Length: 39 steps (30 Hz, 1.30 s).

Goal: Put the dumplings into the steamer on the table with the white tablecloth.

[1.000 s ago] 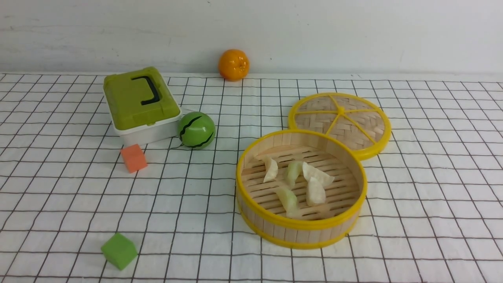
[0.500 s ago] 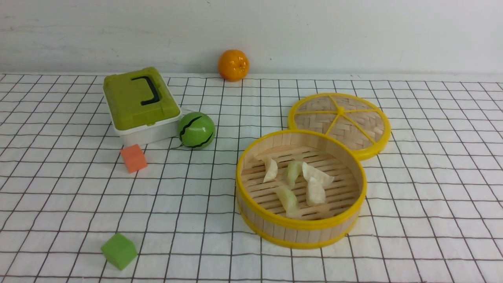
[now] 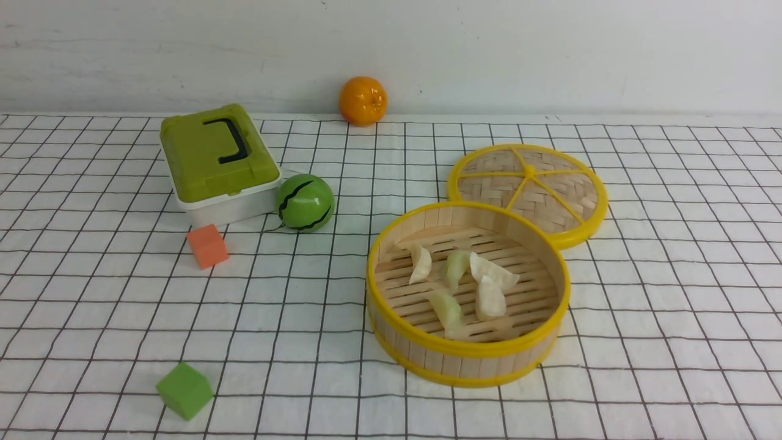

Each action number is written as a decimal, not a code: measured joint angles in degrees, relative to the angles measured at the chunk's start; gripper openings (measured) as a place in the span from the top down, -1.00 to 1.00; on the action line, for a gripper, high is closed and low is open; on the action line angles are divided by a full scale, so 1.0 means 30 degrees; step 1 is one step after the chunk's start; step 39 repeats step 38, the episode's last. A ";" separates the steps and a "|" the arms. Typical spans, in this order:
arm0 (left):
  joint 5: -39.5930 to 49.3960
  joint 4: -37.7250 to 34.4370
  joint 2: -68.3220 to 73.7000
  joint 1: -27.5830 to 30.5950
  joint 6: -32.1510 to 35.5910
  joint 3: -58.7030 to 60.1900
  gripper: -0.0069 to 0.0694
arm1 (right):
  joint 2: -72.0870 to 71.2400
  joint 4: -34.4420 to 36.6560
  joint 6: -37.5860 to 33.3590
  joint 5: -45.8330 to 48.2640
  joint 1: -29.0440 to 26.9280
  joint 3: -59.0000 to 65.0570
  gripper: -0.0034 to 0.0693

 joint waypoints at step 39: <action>0.0000 -0.0017 0.0000 0.0000 -0.0017 0.0000 0.85 | 0.0000 0.0000 0.0000 0.0000 0.0000 0.0000 0.54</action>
